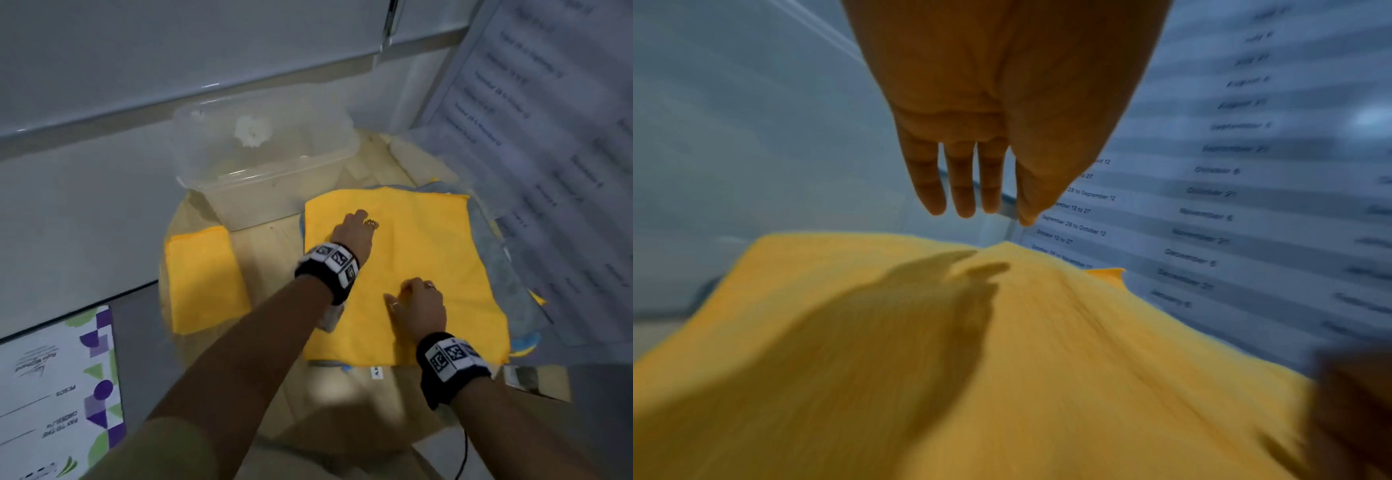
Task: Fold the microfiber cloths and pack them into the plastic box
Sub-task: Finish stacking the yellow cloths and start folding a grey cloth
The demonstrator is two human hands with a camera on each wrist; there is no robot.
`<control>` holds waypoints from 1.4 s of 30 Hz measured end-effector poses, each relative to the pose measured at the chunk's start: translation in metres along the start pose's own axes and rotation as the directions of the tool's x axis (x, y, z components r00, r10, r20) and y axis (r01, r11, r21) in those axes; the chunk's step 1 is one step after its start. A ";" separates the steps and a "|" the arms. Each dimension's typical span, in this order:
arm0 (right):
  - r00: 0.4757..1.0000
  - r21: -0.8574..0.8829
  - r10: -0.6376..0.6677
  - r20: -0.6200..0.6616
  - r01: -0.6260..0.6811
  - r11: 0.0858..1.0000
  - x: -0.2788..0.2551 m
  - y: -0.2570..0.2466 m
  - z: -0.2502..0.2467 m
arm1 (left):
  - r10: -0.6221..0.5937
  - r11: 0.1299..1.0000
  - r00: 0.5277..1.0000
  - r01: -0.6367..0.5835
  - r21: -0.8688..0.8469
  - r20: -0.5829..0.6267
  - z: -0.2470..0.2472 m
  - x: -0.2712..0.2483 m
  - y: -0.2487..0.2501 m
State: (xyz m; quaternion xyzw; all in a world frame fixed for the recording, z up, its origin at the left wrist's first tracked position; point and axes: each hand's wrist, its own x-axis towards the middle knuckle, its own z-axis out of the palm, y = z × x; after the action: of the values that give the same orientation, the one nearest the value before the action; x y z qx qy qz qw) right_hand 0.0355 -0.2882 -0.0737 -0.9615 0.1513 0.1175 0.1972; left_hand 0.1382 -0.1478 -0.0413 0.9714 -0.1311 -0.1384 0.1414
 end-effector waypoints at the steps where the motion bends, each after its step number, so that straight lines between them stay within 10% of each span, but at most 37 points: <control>1: 1.000 -0.047 -0.006 0.013 0.006 0.999 0.002 0.002 0.003 | -0.010 1.000 1.000 0.010 -0.003 0.009 -0.008 0.024 0.002; 7: 0.999 -0.084 -0.038 0.030 0.040 0.996 0.018 0.012 0.006 | 0.001 0.997 0.992 -0.011 0.081 0.126 -0.029 0.121 0.002; 21: 0.940 0.036 -0.312 0.135 0.310 0.950 0.014 0.046 0.020 | 0.072 0.963 0.997 -0.063 -0.262 0.023 -0.041 0.117 0.011; 28: 0.983 0.287 0.096 -0.157 -0.048 0.957 0.001 0.030 -0.005 | 0.226 0.780 0.961 -0.276 -0.561 -0.158 -0.139 0.031 0.002; 37: 0.936 0.694 0.319 0.149 -0.328 0.640 0.025 -0.041 -0.004 | 0.066 0.708 0.860 -0.398 -0.583 -0.506 -0.239 -0.061 -0.015; 42: 0.888 0.853 -0.033 0.458 -0.429 0.296 0.048 -0.100 -0.005 | -0.018 0.679 0.787 -0.444 -0.585 -0.617 -0.278 -0.085 -0.010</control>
State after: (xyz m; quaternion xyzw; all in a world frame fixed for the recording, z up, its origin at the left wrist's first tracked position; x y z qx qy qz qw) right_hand 0.1150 -0.2144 -0.0485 -0.5929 0.2687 0.2207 0.7263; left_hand 0.1460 -0.0472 0.2312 0.8121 -0.1375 0.1416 0.5492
